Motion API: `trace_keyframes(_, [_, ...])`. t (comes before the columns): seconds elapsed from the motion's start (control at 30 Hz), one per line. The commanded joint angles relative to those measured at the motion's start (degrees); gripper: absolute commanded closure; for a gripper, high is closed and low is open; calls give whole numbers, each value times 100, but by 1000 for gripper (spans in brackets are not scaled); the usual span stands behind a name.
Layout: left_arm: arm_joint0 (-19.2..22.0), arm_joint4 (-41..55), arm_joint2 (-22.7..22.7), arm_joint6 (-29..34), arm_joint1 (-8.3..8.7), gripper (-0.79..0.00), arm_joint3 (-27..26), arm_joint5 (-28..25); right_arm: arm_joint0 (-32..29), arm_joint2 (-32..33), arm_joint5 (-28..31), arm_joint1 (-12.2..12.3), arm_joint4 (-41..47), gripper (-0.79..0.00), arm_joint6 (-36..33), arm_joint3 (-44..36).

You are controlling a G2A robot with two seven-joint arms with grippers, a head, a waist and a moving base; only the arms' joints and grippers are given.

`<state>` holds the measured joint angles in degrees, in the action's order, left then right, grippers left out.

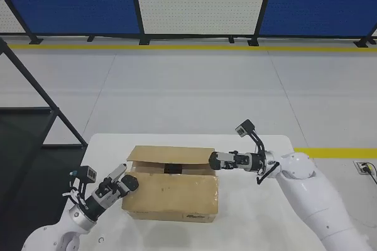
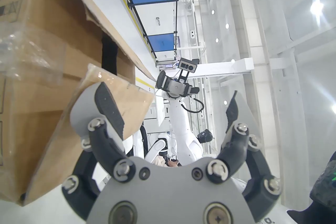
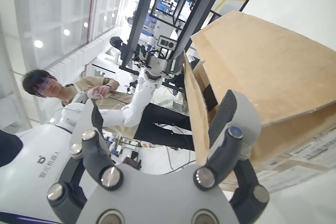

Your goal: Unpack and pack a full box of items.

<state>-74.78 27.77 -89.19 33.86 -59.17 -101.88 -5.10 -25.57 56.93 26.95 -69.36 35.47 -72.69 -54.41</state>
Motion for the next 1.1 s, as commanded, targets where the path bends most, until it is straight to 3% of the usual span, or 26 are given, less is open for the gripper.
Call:
trace_keyframes(0.0, [27, 3, 17, -22, -6, -785, 35, 14, -37, 42, -377, 22, 57, -785, -62, -156])
trace_keyframes(0.47, [173, 88, 89, -204, -53, -785, 153, 32, -173, -112, -1687, -23, -223, -785, 675, -467])
trace_keyframes(1.07, [202, 435, 32, -339, -107, -785, 197, 65, -372, -145, -1894, -41, -584, -785, 859, -387])
